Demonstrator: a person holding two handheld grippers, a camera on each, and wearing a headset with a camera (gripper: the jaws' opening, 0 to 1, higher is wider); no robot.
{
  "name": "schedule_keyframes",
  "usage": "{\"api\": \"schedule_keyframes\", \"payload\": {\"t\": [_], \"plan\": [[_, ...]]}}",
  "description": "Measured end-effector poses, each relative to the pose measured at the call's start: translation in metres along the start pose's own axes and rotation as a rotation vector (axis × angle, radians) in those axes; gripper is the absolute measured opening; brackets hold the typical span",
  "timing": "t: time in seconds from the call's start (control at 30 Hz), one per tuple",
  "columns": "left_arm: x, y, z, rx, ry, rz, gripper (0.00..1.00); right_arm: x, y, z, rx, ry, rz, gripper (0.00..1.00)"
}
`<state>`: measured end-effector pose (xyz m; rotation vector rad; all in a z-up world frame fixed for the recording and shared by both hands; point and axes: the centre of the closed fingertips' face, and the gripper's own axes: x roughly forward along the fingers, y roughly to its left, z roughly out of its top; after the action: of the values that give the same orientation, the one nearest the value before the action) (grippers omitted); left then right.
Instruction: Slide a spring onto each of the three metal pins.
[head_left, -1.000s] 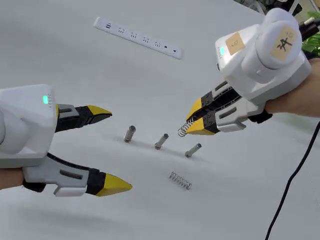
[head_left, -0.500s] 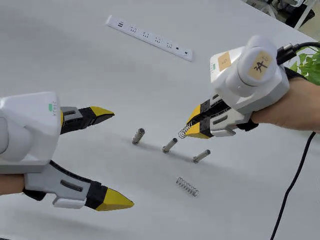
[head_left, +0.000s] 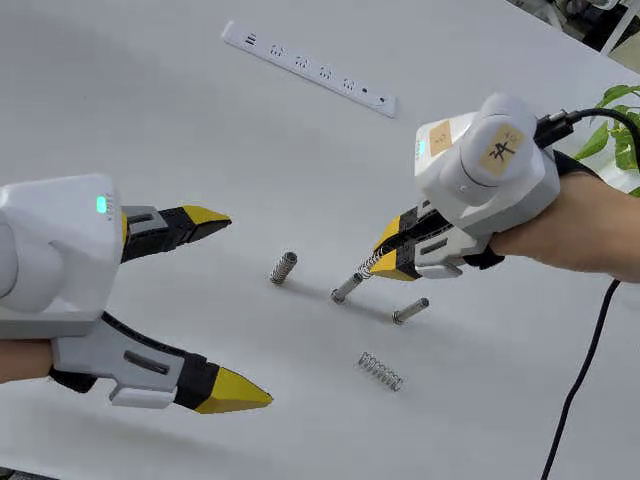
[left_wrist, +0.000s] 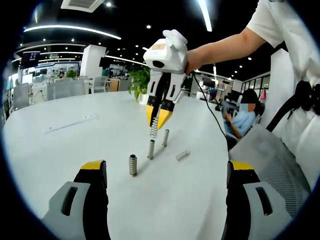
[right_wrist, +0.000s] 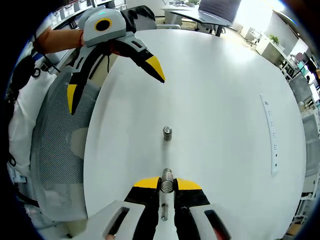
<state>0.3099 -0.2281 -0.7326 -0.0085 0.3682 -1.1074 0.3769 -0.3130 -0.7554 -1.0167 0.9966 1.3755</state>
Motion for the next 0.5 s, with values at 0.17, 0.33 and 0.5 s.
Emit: {"api": "schedule_keyframes", "payload": {"t": [0.17, 0.33, 0.5], "plan": [[0.0001, 0.0003, -0.0004, -0.006, -0.003, 0.000, 0.99, 0.0033, -0.0001, 0.0002, 0.002, 0.001, 0.004, 0.06], [0.0004, 0.0001, -0.0009, -0.011, -0.004, -0.004, 0.99, 0.0059, -0.0002, -0.0017, 0.003, 0.008, 0.012, 0.06], [0.0013, 0.0000, -0.0012, -0.014, -0.005, -0.006, 0.99, 0.0071, -0.0012, -0.0024, 0.002, 0.009, 0.014, 0.06]]}}
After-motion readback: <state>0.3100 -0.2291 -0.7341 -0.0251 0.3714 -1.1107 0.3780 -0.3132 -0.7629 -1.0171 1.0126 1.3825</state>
